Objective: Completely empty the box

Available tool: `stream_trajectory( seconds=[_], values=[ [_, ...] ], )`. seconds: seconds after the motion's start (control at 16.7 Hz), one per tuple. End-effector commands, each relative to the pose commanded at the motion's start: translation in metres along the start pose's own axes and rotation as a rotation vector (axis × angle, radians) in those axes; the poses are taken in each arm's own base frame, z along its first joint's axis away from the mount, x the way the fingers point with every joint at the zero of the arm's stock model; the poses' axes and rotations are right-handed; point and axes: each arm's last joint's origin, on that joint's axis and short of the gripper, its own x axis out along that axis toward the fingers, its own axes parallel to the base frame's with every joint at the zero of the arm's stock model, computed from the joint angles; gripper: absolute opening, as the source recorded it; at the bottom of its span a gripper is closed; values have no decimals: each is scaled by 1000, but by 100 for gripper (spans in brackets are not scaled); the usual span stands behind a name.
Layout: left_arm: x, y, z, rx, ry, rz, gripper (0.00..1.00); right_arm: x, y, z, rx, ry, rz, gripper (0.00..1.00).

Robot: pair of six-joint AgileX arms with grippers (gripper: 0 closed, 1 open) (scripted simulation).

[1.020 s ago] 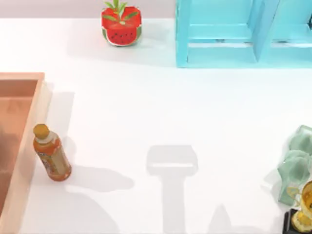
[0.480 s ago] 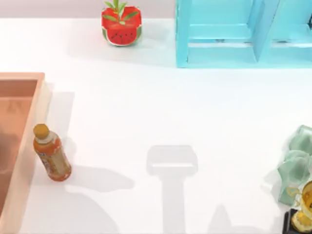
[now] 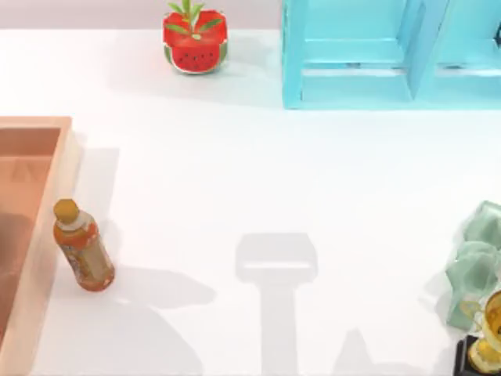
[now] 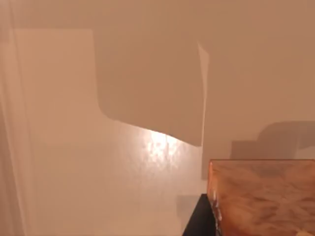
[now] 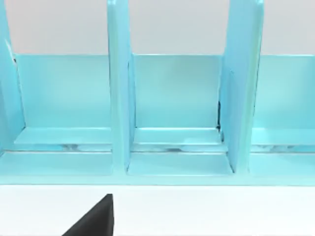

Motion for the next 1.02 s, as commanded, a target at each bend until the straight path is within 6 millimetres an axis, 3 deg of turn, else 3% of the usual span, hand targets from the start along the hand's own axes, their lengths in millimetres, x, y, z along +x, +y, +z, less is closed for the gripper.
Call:
stream_trajectory(
  seconds=[0.24, 0.54, 0.72, 1.02],
  values=[
    [-60, 8, 20, -26, -61, 55, 0, 0, 0, 0, 0, 0, 0, 100],
    [-114, 3, 2, -3, -22, 5, 0, 0, 0, 0, 0, 0, 0, 100],
    [-116, -2, -9, 10, 7, -29, 0, 0, 0, 0, 0, 0, 0, 100],
    [-114, -4, -4, 10, 12, -26, 0, 0, 0, 0, 0, 0, 0, 100]
  ],
)
